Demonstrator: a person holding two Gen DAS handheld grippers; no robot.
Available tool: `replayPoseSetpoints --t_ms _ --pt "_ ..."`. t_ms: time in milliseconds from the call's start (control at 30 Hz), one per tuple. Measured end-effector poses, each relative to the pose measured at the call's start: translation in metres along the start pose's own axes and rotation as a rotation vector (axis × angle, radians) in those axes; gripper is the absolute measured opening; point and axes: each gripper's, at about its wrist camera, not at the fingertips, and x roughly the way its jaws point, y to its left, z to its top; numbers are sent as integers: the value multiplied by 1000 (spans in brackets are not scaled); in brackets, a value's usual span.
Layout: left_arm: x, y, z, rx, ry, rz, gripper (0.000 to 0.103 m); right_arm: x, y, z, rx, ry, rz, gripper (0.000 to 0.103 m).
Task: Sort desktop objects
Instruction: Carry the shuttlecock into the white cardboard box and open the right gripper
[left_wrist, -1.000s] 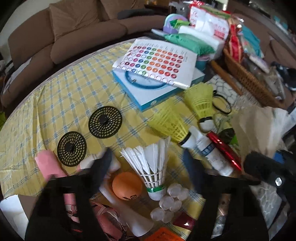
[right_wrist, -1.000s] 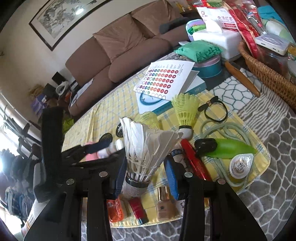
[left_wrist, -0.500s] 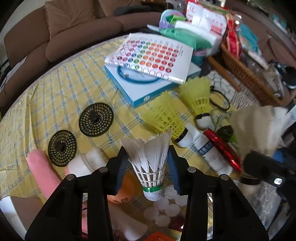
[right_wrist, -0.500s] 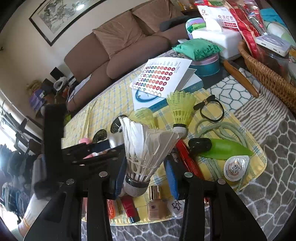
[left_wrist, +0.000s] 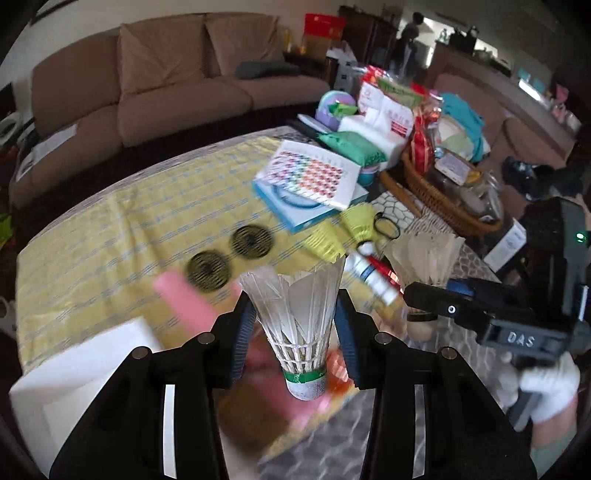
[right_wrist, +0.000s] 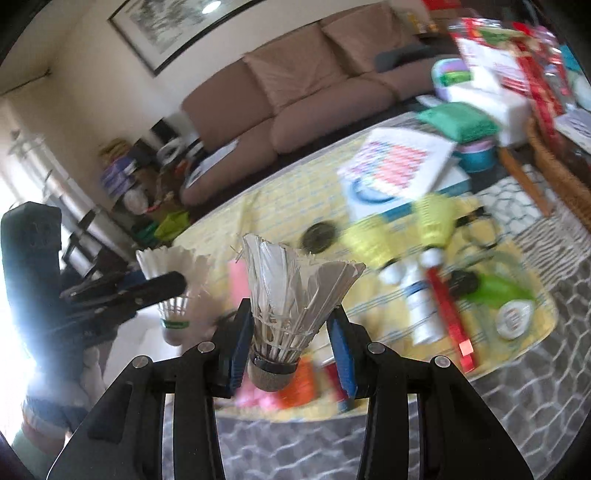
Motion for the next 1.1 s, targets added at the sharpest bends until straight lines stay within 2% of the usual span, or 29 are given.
replayPoseSetpoints --t_ms 233,367,533,633,767,933,1100 --pt "-54 68 -60 -114 18 57 41 32 90 -16 -121 89 70 40" --pt "-55 97 -88 -197 43 50 41 54 136 -22 -186 135 90 40" --pt "-47 124 -112 -292 41 20 41 78 162 -34 -227 191 92 40" --pt "-44 145 -115 -366 24 -7 41 87 172 -46 -268 222 81 40" --pt "-62 175 -105 -447 -53 -51 41 99 186 -60 -356 256 54 40" --pt "-85 184 -75 -437 -124 -59 41 113 208 -75 -449 303 81 40" --pt "-73 177 -62 -408 -95 -71 41 126 227 -84 -518 339 69 40"
